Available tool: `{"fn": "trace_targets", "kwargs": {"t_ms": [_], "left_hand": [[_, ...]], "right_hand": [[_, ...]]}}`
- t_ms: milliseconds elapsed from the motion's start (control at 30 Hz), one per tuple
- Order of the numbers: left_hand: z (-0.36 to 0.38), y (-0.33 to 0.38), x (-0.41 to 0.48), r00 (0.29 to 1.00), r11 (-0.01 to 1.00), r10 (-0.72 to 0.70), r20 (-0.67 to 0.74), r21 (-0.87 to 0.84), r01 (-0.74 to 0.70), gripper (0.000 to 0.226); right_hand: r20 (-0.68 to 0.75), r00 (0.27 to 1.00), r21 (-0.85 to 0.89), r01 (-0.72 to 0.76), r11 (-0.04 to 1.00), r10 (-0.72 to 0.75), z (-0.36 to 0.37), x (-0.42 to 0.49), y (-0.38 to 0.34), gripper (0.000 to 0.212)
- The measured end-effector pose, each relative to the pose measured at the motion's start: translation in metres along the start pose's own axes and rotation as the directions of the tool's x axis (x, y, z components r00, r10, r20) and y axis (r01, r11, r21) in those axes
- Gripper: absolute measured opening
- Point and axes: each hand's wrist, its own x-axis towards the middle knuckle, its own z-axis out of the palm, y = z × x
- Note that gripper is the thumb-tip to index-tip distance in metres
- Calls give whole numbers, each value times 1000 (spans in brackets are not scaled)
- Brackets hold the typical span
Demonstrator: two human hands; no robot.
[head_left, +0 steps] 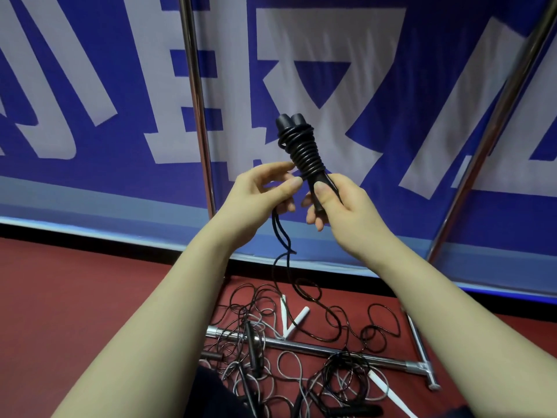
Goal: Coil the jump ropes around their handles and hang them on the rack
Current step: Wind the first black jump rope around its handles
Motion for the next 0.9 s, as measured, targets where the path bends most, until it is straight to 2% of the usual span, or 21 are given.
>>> {"fn": "trace_targets", "kwargs": {"t_ms": [67,133,233,367,433,500,633,700,800,900], "left_hand": [[-2,0,0,999,996,-34,39,-77,37,41],[-2,1,-1,996,993,-24,86,-113,33,38],[-2,4,-2,985,986,29,170,-166,0,22],[-3,4,-3,988,982,20,155,-190,9,26],[-3,3,-3,997,991,-5,79,-135,15,25],[-2,3,-3,1000,994,-24,-11,-109,23,17],[5,5,0,992,997,-23,-127,-82,13,14],[9,4,0,988,997,-19,-156,-74,7,14],[11,3,0,987,999,-20,-162,-34,15,12],[14,2,1,982,1000,-20,-186,-10,19,15]], "right_hand": [[30,999,70,12,997,-14,0,-1,-2,21],[73,997,226,-7,974,-10,1,0,-5,24],[177,984,471,-82,878,-3,2,0,-9,30],[278,961,557,-170,813,11,-4,0,-11,34],[266,960,502,-220,836,94,-4,2,-9,37],[178,970,392,-222,893,163,0,5,-5,36],[-14,996,168,-89,982,93,1,6,-1,21],[-17,998,79,-66,995,67,-2,6,1,20],[30,995,73,-101,992,99,-4,6,1,21],[46,993,-11,-105,994,105,-3,5,0,23]]}}
